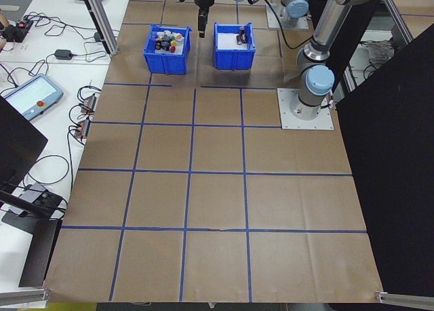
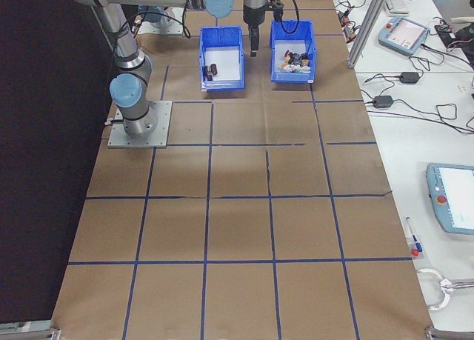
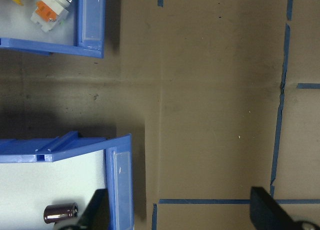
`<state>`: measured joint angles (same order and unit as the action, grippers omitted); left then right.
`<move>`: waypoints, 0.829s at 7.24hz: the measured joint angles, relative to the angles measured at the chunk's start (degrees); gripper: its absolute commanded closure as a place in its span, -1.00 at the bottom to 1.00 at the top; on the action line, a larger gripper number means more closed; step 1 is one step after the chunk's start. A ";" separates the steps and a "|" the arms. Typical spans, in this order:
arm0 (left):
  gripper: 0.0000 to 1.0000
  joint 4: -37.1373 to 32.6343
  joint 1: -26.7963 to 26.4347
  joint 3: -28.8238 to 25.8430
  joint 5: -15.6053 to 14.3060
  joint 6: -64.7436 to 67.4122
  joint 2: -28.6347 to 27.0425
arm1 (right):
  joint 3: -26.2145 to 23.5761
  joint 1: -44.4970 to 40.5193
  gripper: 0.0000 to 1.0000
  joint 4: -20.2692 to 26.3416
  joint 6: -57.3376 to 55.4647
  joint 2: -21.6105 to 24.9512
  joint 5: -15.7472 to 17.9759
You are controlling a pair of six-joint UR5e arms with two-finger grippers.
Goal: Place battery box in front
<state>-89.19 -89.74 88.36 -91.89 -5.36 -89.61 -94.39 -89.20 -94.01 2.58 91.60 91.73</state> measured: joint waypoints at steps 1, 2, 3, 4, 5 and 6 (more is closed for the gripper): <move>-0.99 0.04 0.00 -0.07 0.02 0.07 -0.12 | 0.12 0.00 -1.00 0.05 0.00 0.03 0.07; -0.99 0.05 0.00 -0.26 0.08 0.09 -0.21 | 0.17 -0.01 -1.00 0.20 0.02 0.04 0.15; -0.99 0.06 0.00 -0.57 0.77 0.11 -0.13 | 0.20 -0.01 -1.00 0.42 0.22 0.03 0.31; -0.99 0.06 0.06 -0.84 2.74 0.23 -0.08 | 0.47 -0.07 -1.00 0.39 0.66 -0.22 0.30; -0.99 0.05 0.12 -0.80 4.74 0.44 -0.05 | 1.48 -0.15 -1.00 0.32 1.43 -1.25 0.16; -0.99 -0.08 0.13 -0.44 5.70 0.62 0.02 | 3.61 -0.34 -1.00 0.54 2.69 -3.31 0.08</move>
<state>-89.27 -89.60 87.92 -86.19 -4.74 -89.59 -90.78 -89.53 -93.47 5.27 88.29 91.81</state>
